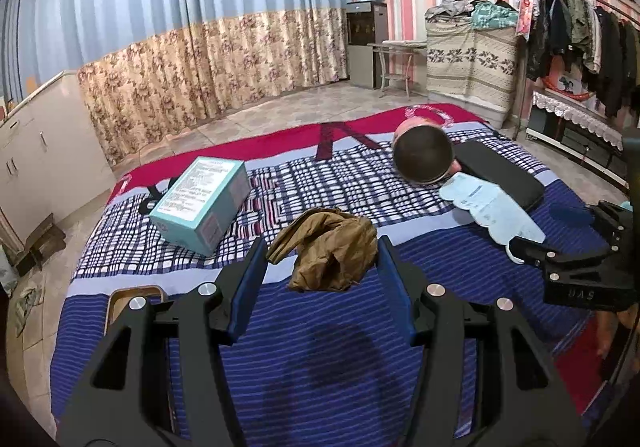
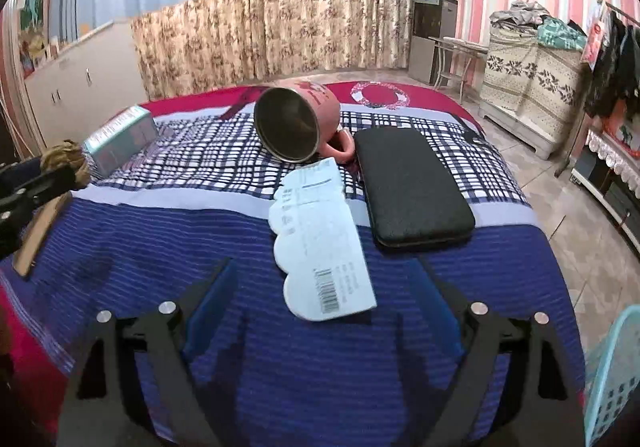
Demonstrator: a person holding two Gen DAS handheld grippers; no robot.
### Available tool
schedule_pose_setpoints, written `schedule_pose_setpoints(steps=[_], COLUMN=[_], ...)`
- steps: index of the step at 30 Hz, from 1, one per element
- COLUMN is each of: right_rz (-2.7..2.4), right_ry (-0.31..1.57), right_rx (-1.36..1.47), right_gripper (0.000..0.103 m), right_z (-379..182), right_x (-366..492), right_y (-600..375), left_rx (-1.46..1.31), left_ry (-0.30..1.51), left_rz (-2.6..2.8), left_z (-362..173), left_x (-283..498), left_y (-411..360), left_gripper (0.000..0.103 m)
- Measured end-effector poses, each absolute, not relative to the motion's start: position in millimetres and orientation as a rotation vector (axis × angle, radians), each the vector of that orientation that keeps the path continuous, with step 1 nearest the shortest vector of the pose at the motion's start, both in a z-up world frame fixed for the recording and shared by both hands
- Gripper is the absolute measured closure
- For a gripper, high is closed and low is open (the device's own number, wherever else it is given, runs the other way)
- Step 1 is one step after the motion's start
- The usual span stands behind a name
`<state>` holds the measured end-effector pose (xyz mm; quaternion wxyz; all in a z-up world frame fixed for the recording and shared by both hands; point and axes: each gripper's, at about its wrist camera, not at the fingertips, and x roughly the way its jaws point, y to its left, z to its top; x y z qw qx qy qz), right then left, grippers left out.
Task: Collect trash
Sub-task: 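Carry paper and ticket over the blue basket and open both tools to drop them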
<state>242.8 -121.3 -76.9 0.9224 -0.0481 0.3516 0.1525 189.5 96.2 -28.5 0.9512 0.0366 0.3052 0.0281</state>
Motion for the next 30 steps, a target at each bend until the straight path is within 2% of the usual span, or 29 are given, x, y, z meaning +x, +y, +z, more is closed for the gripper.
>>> schedule_pose_setpoints(steps=[3,4,5,8,12,19,30], right_rz=[0.290,0.287,0.292,0.294,0.293,0.160,-0.199], right_ry=[0.765,0.790,0.804,0.785,0.732,0.566,0.474], right_rx=[-0.116,-0.110,-0.103,-0.072,-0.035,-0.012,0.103], right_gripper=[0.020,0.024,0.037,0.053,0.053,0.053,0.053], right_z=[-90.1,-95.4,-98.0,-94.5,-74.8,-6.1,1.9], right_x=[257.4,262.1,263.8,260.3,235.1,157.9,67.8], right_y=[-115.0,-114.6,-115.5,-122.8,-138.9,-201.3,-332.4], left_rx=[0.076,0.078,0.081,0.090,0.069,0.066,0.098], left_ry=[0.631,0.634,0.637,0.635,0.627,0.561,0.512], left_rz=[0.064,0.064,0.062,0.062,0.041,-0.046,-0.213], left_z=[-32.9,-33.5,-34.7,-34.3,-27.3,1.1,12.4], left_x=[194.4,195.0,195.9,196.5,196.4,193.2,190.5], left_y=[96.8,96.2,95.4,90.9,80.9,38.1,-61.5], left_gripper=[0.048,0.048,0.048,0.048,0.048,0.048,0.048])
